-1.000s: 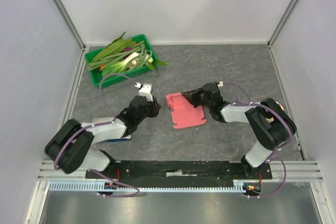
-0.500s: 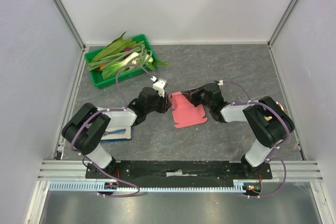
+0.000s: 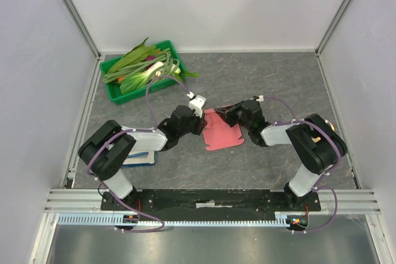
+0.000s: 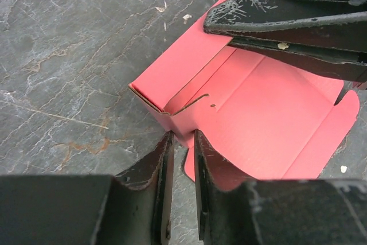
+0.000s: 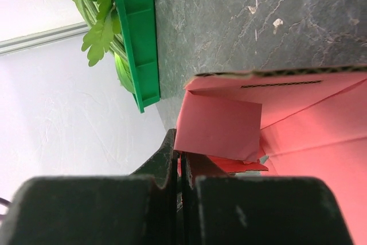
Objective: Fold the paper box
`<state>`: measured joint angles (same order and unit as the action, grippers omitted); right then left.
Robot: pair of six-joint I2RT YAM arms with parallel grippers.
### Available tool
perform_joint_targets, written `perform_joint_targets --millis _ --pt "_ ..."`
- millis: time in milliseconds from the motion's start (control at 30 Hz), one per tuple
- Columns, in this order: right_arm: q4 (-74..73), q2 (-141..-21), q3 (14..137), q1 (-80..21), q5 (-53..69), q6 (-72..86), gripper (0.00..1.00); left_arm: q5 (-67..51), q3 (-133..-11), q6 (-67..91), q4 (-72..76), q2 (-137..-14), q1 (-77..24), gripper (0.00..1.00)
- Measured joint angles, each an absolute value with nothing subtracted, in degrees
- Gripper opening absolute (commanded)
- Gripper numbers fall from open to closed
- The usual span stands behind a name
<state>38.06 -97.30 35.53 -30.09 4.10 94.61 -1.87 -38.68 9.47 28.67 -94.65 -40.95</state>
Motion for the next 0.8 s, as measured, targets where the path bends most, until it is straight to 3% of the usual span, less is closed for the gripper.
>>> perform_joint_targets --millis 100,267,400,533,600,800 --pt "39.9 -96.9 34.0 -30.0 3.9 94.5 0.00 3.2 -38.7 9.4 29.6 -95.1 -43.4 0.25" --pt "42.9 -95.5 30.7 -29.9 3.4 94.5 0.00 10.5 -38.6 9.4 32.4 -97.0 -46.9 0.36" --pt "45.2 -95.5 29.4 -29.9 3.7 94.3 0.00 13.4 -38.5 9.4 33.9 -98.1 -47.6 0.39" --pt "46.0 -95.5 29.0 -29.9 3.9 94.0 0.00 14.7 -38.5 9.3 34.8 -98.7 -47.7 0.50" --pt "46.2 -95.5 29.0 -29.9 4.1 93.8 0.00 15.7 -38.6 9.2 35.7 -99.4 -47.7 0.50" --pt "46.2 -95.5 29.0 -29.9 4.4 93.9 0.00 19.2 -41.6 9.7 35.8 -103.5 -47.8 0.13"
